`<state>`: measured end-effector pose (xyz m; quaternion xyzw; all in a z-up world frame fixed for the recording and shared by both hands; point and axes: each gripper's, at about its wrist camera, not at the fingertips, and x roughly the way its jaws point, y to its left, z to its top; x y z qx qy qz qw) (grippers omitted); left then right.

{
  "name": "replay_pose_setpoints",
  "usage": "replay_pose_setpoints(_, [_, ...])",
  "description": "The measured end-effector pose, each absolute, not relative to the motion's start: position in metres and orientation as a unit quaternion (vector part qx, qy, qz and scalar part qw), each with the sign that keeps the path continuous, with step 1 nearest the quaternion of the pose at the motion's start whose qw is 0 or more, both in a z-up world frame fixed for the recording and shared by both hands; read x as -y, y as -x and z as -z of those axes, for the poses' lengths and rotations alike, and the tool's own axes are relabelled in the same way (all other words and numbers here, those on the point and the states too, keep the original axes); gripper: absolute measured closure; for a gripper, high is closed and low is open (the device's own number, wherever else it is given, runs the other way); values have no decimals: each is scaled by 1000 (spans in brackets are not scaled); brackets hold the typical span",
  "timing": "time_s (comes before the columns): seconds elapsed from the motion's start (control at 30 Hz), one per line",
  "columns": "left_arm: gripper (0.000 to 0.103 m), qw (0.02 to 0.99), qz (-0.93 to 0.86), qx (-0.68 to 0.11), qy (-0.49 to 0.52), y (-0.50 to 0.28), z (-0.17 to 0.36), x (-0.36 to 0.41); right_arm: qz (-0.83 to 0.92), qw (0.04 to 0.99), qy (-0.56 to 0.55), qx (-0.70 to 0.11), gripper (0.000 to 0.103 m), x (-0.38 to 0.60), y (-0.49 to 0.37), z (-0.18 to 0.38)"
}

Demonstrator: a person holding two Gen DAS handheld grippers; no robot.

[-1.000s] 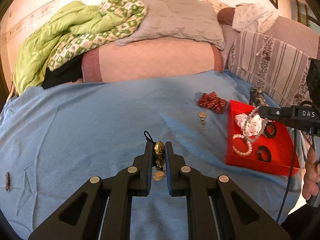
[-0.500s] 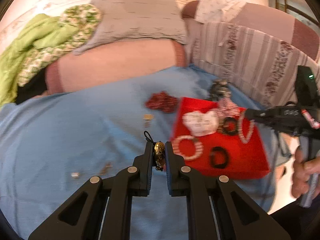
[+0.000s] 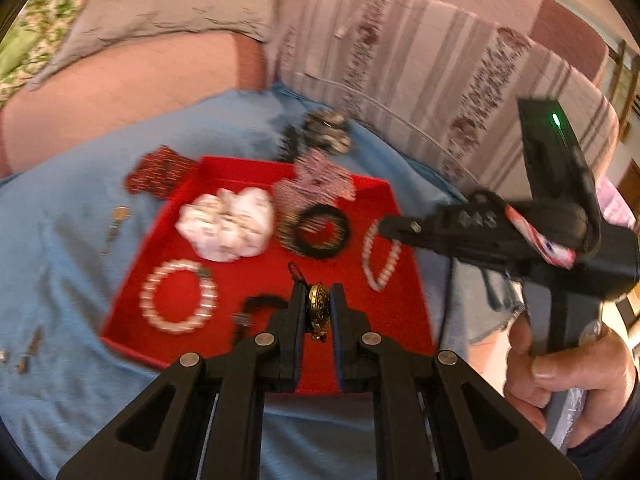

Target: Organize jewelry

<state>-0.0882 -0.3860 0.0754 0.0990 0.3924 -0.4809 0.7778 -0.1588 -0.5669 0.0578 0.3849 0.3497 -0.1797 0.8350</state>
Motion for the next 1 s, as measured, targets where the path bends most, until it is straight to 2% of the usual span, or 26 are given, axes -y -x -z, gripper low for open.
replay_pose_setpoints(0.47, [91, 767, 473, -414, -131, 100, -47, 405, 199, 837, -372, -349, 93, 569, 157, -63])
replay_pose_setpoints(0.5, [88, 767, 473, -414, -131, 100, -47, 405, 203, 838, -368, -349, 92, 568, 157, -64])
replay_pose_setpoints(0.6, [68, 770, 472, -410, -129, 102, -50, 401, 206, 842, -364, -341, 92, 566, 157, -69])
replay_pose_setpoints(0.8, [67, 785, 467, -390, -118, 103, -70, 382, 206, 859, -353, -307, 91, 559, 157, -84])
replay_pose_setpoints(1.0, [67, 811, 442, -374, -88, 81, -98, 331, 184, 881, -320, -297, 91, 536, 143, -98])
